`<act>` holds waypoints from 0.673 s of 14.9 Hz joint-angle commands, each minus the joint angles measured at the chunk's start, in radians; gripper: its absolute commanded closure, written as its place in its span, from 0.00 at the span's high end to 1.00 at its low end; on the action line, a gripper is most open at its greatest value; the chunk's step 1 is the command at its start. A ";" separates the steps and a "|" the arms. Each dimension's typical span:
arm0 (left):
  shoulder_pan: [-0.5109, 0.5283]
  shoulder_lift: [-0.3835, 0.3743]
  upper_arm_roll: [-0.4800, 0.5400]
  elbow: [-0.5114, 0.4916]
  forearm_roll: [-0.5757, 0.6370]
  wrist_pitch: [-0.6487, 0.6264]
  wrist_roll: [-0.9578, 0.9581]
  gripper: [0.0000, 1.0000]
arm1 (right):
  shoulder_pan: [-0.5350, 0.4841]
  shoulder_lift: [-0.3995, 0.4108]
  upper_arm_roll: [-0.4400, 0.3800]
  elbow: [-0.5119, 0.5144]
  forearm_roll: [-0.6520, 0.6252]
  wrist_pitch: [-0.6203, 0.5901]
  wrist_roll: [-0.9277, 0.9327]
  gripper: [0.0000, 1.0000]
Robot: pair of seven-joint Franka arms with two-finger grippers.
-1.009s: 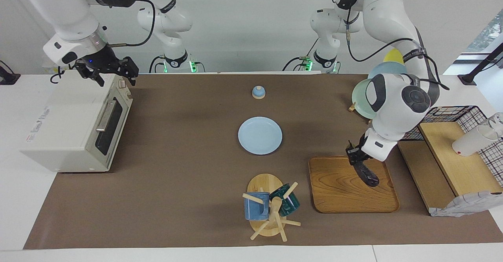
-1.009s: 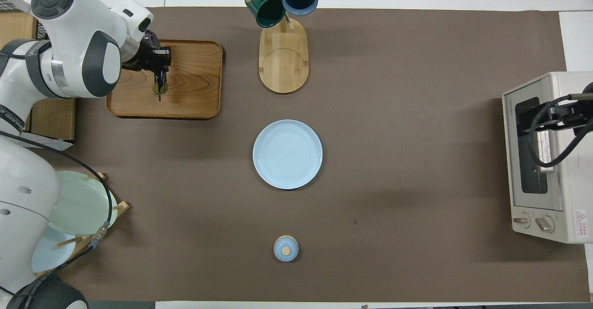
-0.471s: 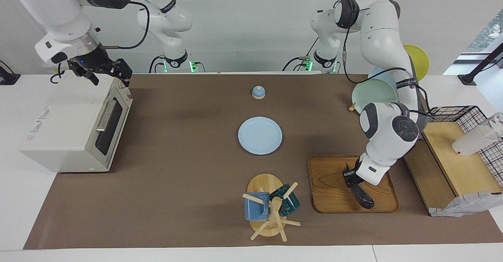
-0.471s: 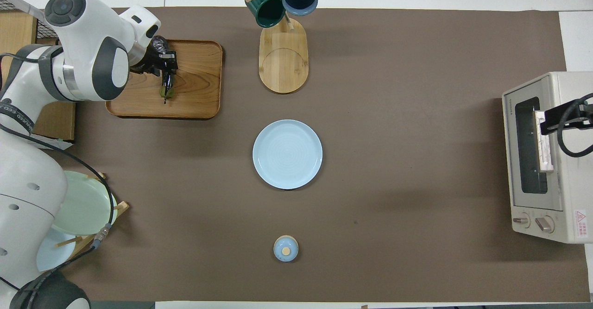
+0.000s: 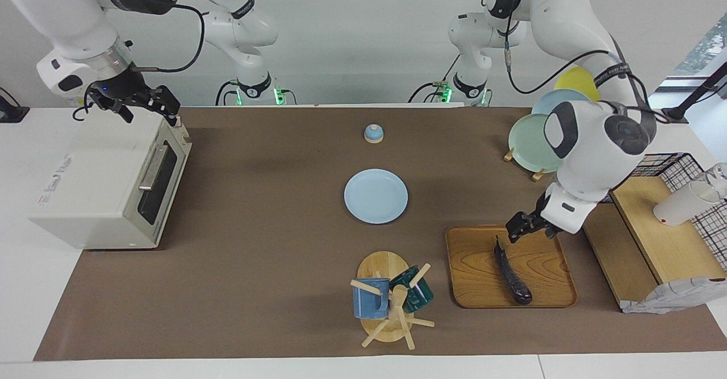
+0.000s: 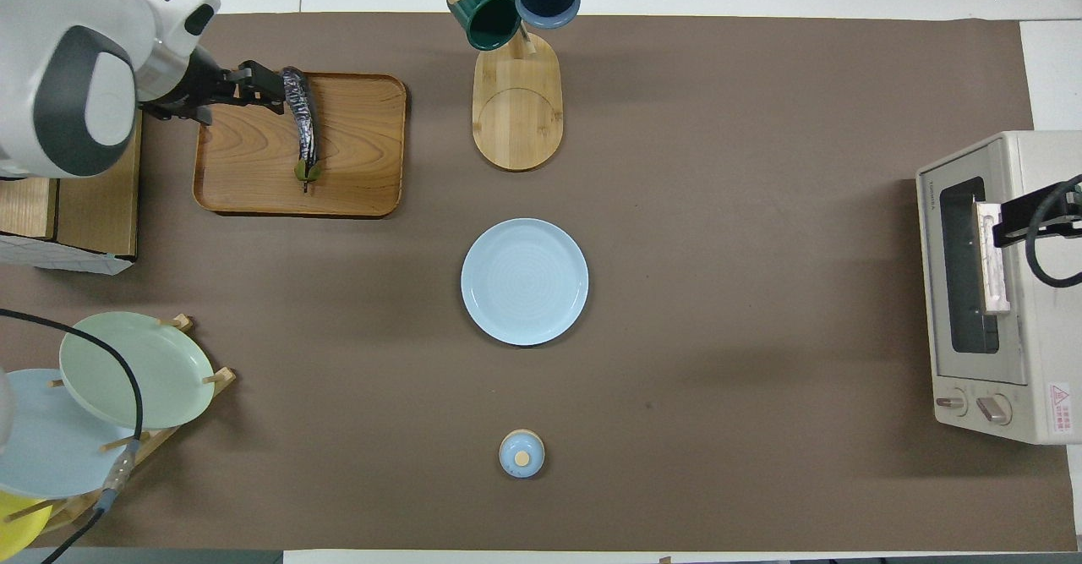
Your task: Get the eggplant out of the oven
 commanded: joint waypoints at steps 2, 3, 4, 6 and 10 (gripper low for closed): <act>0.014 -0.155 0.009 -0.034 0.015 -0.147 -0.014 1.00 | -0.006 -0.021 0.004 -0.027 0.004 0.015 -0.010 1.00; 0.016 -0.186 0.010 -0.037 0.015 -0.188 -0.006 1.00 | -0.005 -0.021 0.004 -0.027 0.004 0.017 -0.010 1.00; 0.019 -0.213 0.010 -0.044 0.015 -0.232 -0.005 1.00 | -0.005 -0.021 0.004 -0.027 0.004 0.015 -0.010 1.00; 0.017 -0.278 0.010 -0.089 0.016 -0.289 -0.003 1.00 | -0.006 -0.021 0.004 -0.027 0.004 0.017 -0.010 1.00; 0.017 -0.422 0.009 -0.288 0.016 -0.281 0.018 1.00 | -0.005 -0.021 0.004 -0.027 0.003 0.015 -0.010 1.00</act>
